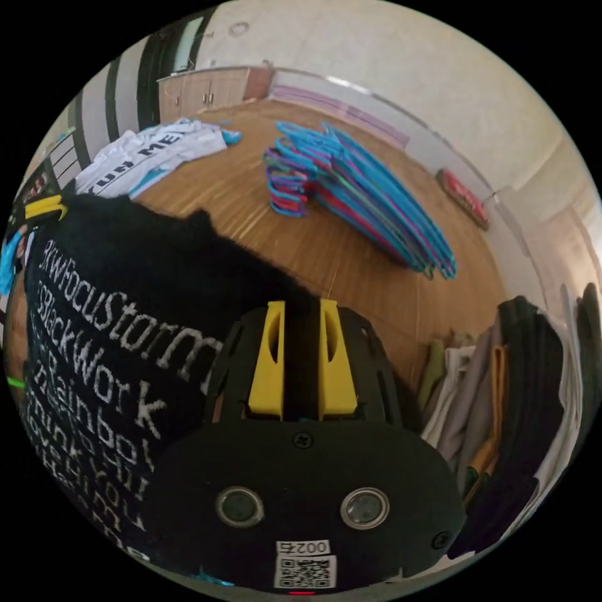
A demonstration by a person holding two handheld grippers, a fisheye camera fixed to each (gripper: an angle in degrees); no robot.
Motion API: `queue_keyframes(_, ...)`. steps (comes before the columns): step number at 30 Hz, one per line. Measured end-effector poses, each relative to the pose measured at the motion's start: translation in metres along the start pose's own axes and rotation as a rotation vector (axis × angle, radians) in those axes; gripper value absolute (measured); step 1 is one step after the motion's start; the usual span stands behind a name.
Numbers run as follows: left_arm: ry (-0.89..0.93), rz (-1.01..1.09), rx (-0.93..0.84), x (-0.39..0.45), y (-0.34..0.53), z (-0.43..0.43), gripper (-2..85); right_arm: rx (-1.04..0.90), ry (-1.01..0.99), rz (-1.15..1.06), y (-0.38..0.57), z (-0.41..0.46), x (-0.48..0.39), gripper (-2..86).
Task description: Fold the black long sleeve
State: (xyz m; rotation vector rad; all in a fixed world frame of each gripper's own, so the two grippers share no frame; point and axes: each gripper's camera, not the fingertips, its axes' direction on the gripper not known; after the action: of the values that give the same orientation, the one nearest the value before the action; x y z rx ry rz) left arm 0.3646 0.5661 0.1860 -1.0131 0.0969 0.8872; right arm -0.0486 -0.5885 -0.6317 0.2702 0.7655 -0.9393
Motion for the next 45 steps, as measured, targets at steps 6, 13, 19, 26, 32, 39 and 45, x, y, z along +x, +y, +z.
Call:
queue_keyframes(6, 0.047, -0.002, 0.097, -0.012, 0.024, -0.037, 4.1, 0.078, -0.079, 0.003, 0.034, -0.041, 0.007, 8.2)
queue_keyframes(13, 0.205, 0.071, 0.165, -0.008, 0.082, -0.093, 4.1, 0.195, -0.157, -0.083, 0.101, -0.110, -0.004, 8.0)
queue_keyframes(19, 0.307, 0.177, 0.166, 0.023, 0.157, -0.131, 4.1, 0.186, -0.317, -0.143, 0.178, -0.165, -0.026, 8.2)
queue_keyframes(26, 0.420, 0.166, 0.093, 0.050, 0.237, -0.143, 4.1, 0.103, -0.468, -0.107, 0.276, -0.200, -0.049, 8.3)
queue_keyframes(32, 0.412, 0.156, 0.030, 0.069, 0.296, -0.147, 4.1, 0.100, -0.511, -0.079, 0.345, -0.223, -0.078, 8.4)
queue_keyframes(39, 0.403, 0.103, -0.038, 0.067, 0.346, -0.145, 3.8, 0.120, -0.490, 0.012, 0.400, -0.248, -0.090, 8.1)
queue_keyframes(45, 0.410, 0.080, -0.021, 0.063, 0.364, -0.140, 2.9, 0.063, -0.468, 0.022, 0.414, -0.249, -0.101, 7.8)
